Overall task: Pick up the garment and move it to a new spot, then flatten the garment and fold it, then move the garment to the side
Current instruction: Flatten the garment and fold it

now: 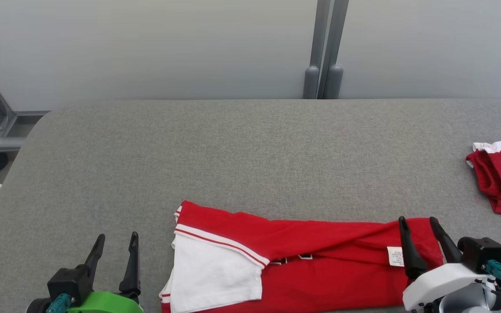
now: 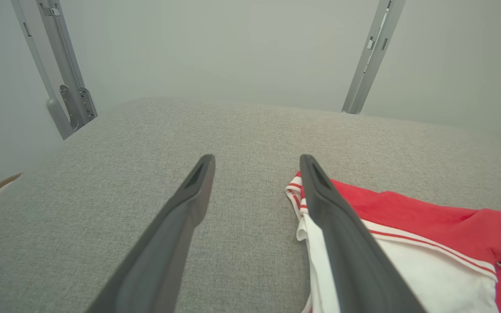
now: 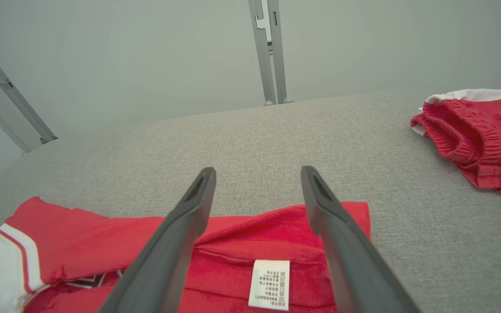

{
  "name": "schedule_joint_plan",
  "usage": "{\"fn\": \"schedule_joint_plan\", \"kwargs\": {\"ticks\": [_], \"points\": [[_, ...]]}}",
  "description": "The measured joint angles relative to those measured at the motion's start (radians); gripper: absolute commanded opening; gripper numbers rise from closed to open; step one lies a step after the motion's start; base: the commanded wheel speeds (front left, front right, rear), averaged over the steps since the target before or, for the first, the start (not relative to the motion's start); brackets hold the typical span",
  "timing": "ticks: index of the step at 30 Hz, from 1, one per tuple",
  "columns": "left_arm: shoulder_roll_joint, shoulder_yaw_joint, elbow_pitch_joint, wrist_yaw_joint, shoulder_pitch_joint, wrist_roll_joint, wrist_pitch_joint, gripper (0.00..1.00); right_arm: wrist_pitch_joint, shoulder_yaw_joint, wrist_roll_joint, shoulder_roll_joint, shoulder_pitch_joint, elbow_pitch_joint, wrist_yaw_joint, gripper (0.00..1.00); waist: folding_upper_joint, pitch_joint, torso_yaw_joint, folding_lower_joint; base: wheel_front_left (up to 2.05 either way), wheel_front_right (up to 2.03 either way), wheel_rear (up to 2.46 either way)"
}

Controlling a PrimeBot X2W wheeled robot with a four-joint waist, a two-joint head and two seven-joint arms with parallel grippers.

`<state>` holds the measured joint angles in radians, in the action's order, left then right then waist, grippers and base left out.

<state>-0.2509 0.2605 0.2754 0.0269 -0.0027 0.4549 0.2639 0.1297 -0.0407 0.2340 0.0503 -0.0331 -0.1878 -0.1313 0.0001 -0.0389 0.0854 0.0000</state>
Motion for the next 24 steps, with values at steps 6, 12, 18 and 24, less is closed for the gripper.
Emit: {"fn": "schedule_joint_plan", "kwargs": {"ticks": [6,12,18,24], "points": [[0.009,0.005,-0.005,-0.01,0.006,-0.01,0.0,1.0,-0.18,-0.082,-0.085,-0.005,0.001,0.001,0.0,1.0,0.0,0.01,0.0,0.0,0.0,0.0,0.0],[0.029,0.018,-0.003,-0.019,0.023,-0.018,0.0,1.0,-0.461,-0.203,-0.142,-0.001,-0.002,0.06,0.0,1.0,0.0,0.035,0.002,0.0,0.0,0.0,0.0],[0.039,0.017,0.008,-0.036,0.013,-0.017,0.0,1.0,-0.584,-0.232,-0.165,-0.001,0.002,0.101,0.0,1.0,0.0,0.069,0.01,0.0,0.0,0.0,0.0],[0.046,0.012,0.013,-0.046,-0.009,-0.018,0.0,1.0,-0.628,-0.23,-0.164,-0.001,0.013,0.099,0.0,1.0,0.0,0.101,0.02,0.0001,0.0,0.0,0.0]]}}
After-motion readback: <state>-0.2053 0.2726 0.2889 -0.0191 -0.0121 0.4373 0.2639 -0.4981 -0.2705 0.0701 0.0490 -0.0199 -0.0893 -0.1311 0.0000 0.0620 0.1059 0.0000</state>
